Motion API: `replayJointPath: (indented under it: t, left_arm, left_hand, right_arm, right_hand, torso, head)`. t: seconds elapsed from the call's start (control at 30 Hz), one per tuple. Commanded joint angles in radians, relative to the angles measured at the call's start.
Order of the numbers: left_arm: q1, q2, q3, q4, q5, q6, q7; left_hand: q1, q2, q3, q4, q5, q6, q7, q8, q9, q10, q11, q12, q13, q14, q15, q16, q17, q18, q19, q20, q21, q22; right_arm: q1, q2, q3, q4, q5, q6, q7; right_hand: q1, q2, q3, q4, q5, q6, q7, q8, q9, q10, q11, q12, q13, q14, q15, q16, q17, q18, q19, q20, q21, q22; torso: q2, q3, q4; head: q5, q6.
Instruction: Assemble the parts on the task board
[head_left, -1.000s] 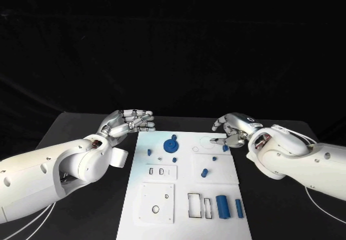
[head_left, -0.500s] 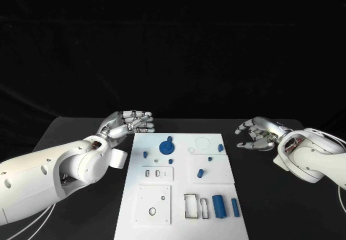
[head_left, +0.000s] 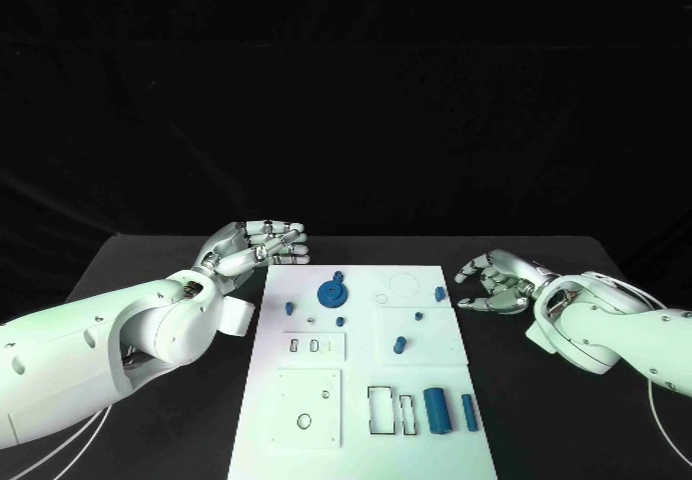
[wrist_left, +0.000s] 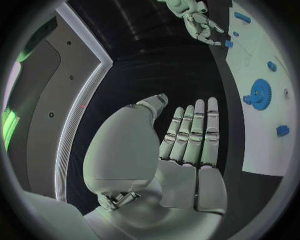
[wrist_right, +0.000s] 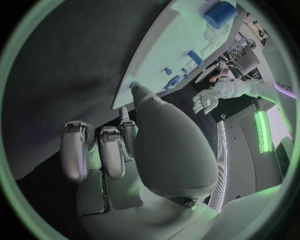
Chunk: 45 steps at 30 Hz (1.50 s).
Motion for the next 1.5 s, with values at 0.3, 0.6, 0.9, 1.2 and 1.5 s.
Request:
replayJointPath:
  t: [0.3, 0.6, 0.9, 1.2, 1.5]
  left_arm:
    - [-0.001, -0.005, 0.0, 0.0, -0.008, 0.028, 0.014]
    - [-0.001, -0.008, 0.0, 0.001, -0.008, 0.028, 0.012]
    - [-0.001, -0.011, 0.0, 0.0, -0.008, 0.028, 0.011]
    - [-0.001, -0.011, 0.0, 0.001, -0.008, 0.029, 0.01]
    - [-0.001, -0.011, 0.0, 0.001, -0.008, 0.029, 0.008]
  left_hand:
    - [-0.008, 0.005, -0.003, -0.001, 0.0, -0.004, 0.033, -0.003, 0.0, -0.006, 0.004, -0.004, 0.001, -0.004, 0.001, -0.005, 0.001, 0.009, -0.008, 0.001, -0.006, -0.001]
    - [-0.008, 0.006, -0.003, -0.002, 0.0, -0.004, 0.033, -0.003, 0.0, -0.006, 0.004, -0.004, 0.001, -0.004, 0.001, -0.005, 0.002, 0.009, -0.008, 0.001, -0.005, -0.001]
    - [-0.007, 0.008, -0.001, -0.003, 0.0, -0.004, 0.033, -0.003, 0.001, -0.006, 0.004, -0.004, 0.001, -0.004, 0.001, -0.006, 0.002, 0.01, -0.007, 0.001, -0.004, 0.0]
    - [-0.006, 0.011, 0.001, -0.004, 0.001, -0.004, 0.033, -0.003, 0.001, -0.006, 0.004, -0.004, 0.001, -0.005, 0.0, -0.006, 0.003, 0.011, -0.005, 0.001, -0.003, 0.0]
    - [-0.006, 0.011, 0.001, -0.004, 0.001, -0.004, 0.033, -0.003, 0.001, -0.006, 0.004, -0.004, 0.001, -0.005, 0.0, -0.007, 0.003, 0.011, -0.004, 0.0, -0.002, 0.0]
  right_arm:
    - [-0.013, 0.034, 0.0, -0.018, 0.058, -0.046, 0.039]
    - [-0.015, 0.055, 0.001, -0.029, 0.068, -0.044, 0.04]
    - [-0.016, 0.073, 0.001, -0.041, 0.055, -0.014, 0.037]
    - [-0.021, 0.086, 0.001, -0.049, 0.043, 0.001, 0.032]
    - [-0.023, 0.092, 0.001, -0.054, 0.041, 0.01, 0.031]
  right_hand:
    - [-0.005, 0.03, 0.016, 0.022, -0.002, 0.016, -0.003, 0.002, -0.003, 0.007, 0.002, 0.009, 0.044, 0.098, 0.006, -0.002, 0.226, -0.003, 0.008, 0.005, 0.004, 0.14]
    - [-0.004, 0.043, 0.03, 0.026, -0.002, 0.027, -0.004, 0.004, -0.005, 0.013, 0.0, 0.014, 0.05, 0.098, 0.005, -0.001, 0.229, -0.004, 0.01, 0.004, 0.007, 0.142]
    - [0.015, 0.043, 0.053, 0.014, -0.002, 0.037, -0.005, 0.003, -0.01, 0.015, -0.001, 0.015, 0.052, 0.099, 0.003, 0.0, 0.233, -0.004, 0.011, 0.003, 0.008, 0.145]
    - [0.018, 0.042, 0.055, 0.012, -0.002, 0.039, -0.006, 0.003, -0.01, 0.016, -0.002, 0.016, 0.053, 0.1, 0.003, 0.0, 0.234, -0.004, 0.011, 0.002, 0.008, 0.144]
    - [0.021, 0.043, 0.065, 0.009, -0.002, 0.048, -0.007, 0.005, -0.011, 0.016, -0.003, 0.016, 0.053, 0.099, 0.002, 0.0, 0.233, -0.004, 0.011, 0.002, 0.008, 0.145]
  torso:
    - [0.001, -0.0036, -0.002]
    - [0.0, -0.0039, 0.0001]
    - [0.0, -0.0036, -0.0015]
    - [0.0, -0.0039, -0.0014]
    - [-0.001, -0.0043, -0.0027]
  head:
    - [0.002, -0.001]
    - [-0.001, -0.005]
    - [0.003, -0.011]
    - [0.006, -0.015]
    - [0.008, -0.018]
